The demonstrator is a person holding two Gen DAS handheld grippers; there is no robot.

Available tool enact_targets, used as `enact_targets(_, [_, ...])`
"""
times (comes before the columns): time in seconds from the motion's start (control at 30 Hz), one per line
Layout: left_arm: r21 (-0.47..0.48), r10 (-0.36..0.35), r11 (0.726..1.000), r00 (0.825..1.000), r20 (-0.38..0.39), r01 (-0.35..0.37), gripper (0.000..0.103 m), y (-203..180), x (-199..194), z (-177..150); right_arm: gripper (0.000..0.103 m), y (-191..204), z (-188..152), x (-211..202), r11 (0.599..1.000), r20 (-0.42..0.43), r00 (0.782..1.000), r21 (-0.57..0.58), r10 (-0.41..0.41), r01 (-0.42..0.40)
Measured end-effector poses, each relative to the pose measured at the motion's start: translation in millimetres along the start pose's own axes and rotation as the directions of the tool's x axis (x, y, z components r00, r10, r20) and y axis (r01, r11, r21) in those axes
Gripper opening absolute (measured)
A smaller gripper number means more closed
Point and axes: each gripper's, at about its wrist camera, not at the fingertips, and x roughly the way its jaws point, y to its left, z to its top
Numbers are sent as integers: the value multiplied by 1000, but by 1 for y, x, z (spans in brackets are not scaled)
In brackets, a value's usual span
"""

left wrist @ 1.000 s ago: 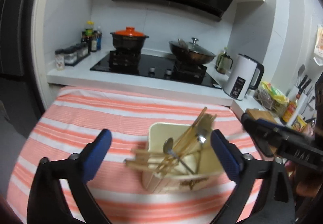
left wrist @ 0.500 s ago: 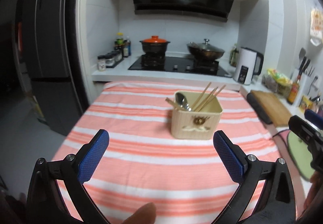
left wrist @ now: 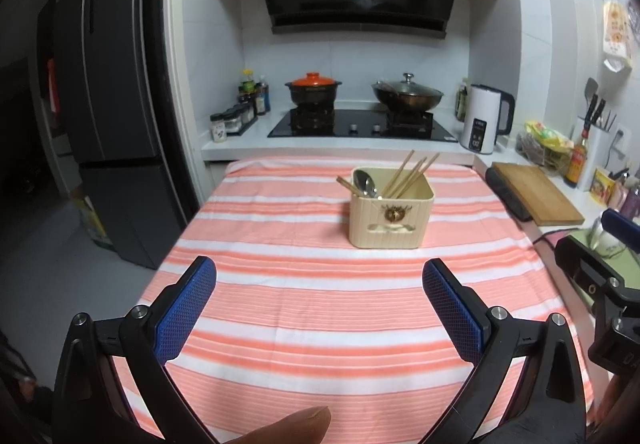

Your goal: Organize utensils

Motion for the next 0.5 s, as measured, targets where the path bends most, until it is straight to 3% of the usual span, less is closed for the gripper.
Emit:
enact_targets(0.13, [-8, -46, 999, 999, 22, 46, 103, 1, -12, -2, 93, -2, -1, -9, 1000, 7, 1000, 12, -9, 9])
enact_targets(0.5, [16, -22, 1000, 1000, 15, 22, 103, -7, -19, -5, 93, -1, -4, -27, 1000, 25, 1000, 15, -9, 9])
